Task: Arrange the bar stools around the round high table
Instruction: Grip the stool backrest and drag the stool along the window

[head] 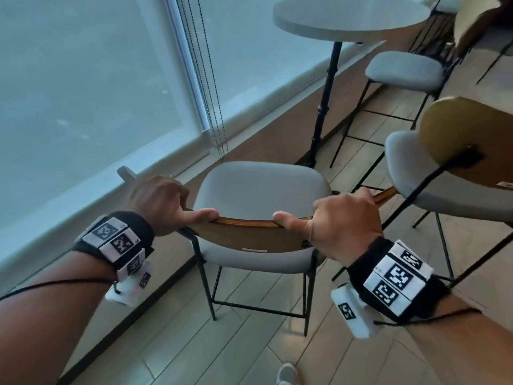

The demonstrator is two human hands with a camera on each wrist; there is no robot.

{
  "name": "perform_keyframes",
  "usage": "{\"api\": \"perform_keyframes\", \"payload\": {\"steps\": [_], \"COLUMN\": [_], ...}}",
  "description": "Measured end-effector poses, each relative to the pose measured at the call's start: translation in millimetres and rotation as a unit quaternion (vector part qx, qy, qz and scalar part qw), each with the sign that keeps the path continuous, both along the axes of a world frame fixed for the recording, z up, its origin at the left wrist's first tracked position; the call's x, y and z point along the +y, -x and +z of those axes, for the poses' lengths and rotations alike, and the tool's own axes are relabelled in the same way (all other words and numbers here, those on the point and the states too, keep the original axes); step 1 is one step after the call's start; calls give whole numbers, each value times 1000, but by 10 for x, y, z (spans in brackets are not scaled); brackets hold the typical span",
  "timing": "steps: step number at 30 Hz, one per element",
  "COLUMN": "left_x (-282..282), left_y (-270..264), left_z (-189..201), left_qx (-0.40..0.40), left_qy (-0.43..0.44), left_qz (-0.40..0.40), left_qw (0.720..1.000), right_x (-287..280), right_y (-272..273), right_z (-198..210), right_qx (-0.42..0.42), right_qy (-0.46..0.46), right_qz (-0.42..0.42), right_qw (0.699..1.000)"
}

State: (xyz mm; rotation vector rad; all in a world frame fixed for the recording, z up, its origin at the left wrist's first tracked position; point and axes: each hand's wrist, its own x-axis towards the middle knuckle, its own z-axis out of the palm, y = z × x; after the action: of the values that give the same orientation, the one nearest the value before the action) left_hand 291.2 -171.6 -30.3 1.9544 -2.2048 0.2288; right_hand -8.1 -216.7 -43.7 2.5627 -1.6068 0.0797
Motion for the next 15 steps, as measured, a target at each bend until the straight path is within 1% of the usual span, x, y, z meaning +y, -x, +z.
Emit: {"api": "perform_keyframes", "payload": {"steps": [2, 8, 12, 15], "left_x": [-108, -580, -978, -1219], "left_y": [-161, -697, -1109, -1347], "left_z": [22, 11, -61, -74], "left_qx": [-14, -2, -35, -38], "left_qy": [7, 13, -13, -20], "left_qz": [-19, -78, -109, -148], "left_qw": [1000, 997, 993, 988], "right_x": [-1, -52, -103, -146], "right_y": [-172, -679, -1030, -1286], "right_z": [-2, -7, 5, 16], "right_qx": [2, -7, -19, -21], "right_qy": [-5, -24, -23, -23], "right_qz": [-17, -76, -121, -146], "right_qw": [1000, 997, 992, 989]}}
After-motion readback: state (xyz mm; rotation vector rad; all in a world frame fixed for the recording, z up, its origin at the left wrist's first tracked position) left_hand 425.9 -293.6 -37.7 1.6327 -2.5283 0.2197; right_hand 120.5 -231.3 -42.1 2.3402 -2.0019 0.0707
